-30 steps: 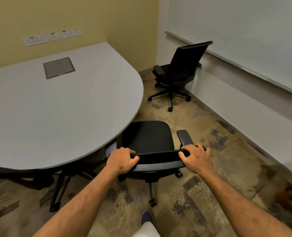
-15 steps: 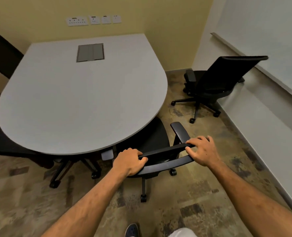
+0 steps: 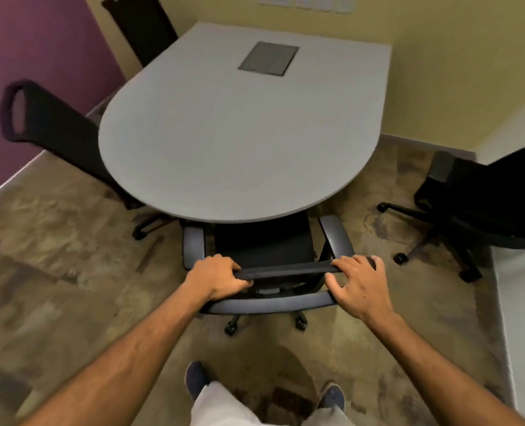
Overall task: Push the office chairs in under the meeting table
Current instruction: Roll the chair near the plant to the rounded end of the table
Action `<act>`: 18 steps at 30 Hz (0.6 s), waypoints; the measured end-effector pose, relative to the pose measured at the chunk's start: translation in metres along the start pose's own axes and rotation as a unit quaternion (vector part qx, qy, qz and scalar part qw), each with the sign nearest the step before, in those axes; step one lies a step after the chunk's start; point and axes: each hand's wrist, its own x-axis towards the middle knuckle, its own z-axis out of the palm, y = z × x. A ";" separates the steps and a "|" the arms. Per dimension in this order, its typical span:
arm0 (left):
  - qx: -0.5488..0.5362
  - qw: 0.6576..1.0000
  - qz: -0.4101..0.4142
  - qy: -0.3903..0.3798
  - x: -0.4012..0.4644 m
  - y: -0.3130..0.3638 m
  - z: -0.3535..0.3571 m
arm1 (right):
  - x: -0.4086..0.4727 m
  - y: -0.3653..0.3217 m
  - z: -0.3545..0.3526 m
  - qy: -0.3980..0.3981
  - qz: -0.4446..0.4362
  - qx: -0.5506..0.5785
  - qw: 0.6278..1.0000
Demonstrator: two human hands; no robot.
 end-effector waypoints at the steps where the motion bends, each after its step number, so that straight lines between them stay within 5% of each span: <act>1: 0.011 0.998 -0.058 -0.001 -0.007 0.009 0.001 | 0.004 0.007 -0.004 -0.019 0.006 0.002 1.000; 6: -0.101 0.949 -0.292 0.055 -0.038 0.036 0.027 | 0.017 0.044 -0.013 -0.053 -0.017 0.017 0.998; 18: -0.111 0.938 -0.316 0.085 -0.011 0.106 0.024 | 0.067 0.128 -0.020 -0.065 -0.056 0.051 0.995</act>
